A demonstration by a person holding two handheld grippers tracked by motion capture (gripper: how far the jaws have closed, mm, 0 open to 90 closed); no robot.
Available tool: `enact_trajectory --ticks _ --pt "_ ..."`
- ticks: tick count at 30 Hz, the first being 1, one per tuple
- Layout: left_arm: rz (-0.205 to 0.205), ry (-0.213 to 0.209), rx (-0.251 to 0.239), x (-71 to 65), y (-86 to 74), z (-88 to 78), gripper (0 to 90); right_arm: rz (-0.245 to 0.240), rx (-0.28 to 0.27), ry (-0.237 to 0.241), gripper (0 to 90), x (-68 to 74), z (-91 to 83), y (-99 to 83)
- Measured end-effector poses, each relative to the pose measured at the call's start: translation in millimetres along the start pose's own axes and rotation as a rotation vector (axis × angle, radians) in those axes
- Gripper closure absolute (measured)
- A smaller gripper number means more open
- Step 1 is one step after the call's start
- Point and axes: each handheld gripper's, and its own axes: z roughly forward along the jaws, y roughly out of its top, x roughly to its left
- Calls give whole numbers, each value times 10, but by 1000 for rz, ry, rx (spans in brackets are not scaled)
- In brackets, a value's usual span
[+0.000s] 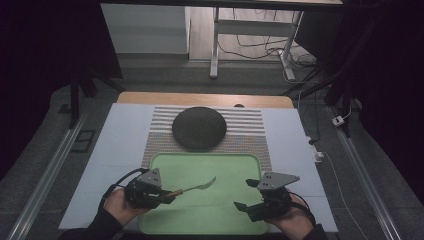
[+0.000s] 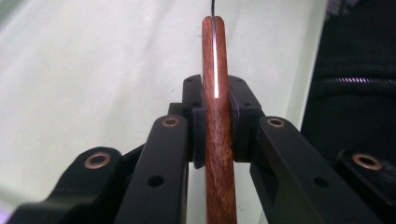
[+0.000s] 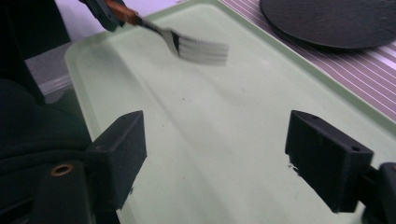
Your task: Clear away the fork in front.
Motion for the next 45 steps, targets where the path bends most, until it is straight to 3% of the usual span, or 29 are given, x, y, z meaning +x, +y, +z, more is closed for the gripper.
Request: enact_trajectory --ticks 5,9,13,23,31,38,45 --pt "-76 43 -2 6 -56 -24 793 3 -12 -52 119 18 -58 -68" --pt "-120 91 10 1 -76 -10 793 23 0 -95 64 25 -89 -132" --pt "-192 119 -1 21 -98 6 793 49 12 -138 11 36 -126 -189" --pt "-288 147 16 73 -88 120 792 144 -2 -242 0 7 -298 -332" --pt "-315 182 26 128 -84 189 793 190 21 -294 0 -43 -402 -447" --pt "-318 213 70 172 -77 324 792 222 13 -307 0 -62 -446 -480" --pt "-328 181 106 222 -124 400 788 235 15 -302 0 -75 -450 -485"
